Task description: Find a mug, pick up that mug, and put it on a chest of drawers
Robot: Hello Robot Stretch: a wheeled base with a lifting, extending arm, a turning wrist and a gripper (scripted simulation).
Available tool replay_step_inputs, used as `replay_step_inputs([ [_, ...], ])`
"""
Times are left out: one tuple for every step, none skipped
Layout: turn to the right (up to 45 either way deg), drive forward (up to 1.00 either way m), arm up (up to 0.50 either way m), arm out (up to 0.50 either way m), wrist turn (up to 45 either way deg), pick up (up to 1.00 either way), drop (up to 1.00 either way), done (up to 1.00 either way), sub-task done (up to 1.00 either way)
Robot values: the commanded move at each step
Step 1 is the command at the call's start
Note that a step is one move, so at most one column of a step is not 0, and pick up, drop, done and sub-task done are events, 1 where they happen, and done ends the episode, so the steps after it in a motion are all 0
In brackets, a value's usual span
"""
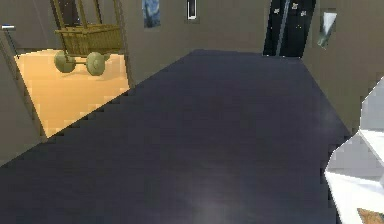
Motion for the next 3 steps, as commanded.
replay_step_inputs([
  [0.0, 0.00, 0.38, 0.00, 0.0, 0.00, 0.00, 0.00, 0.00],
  [0.0, 0.00, 0.00, 0.48, 0.0, 0.00, 0.00, 0.00, 0.00],
  [0.0, 0.00, 0.00, 0.00, 45.0, 0.00, 0.00, 0.00, 0.00],
])
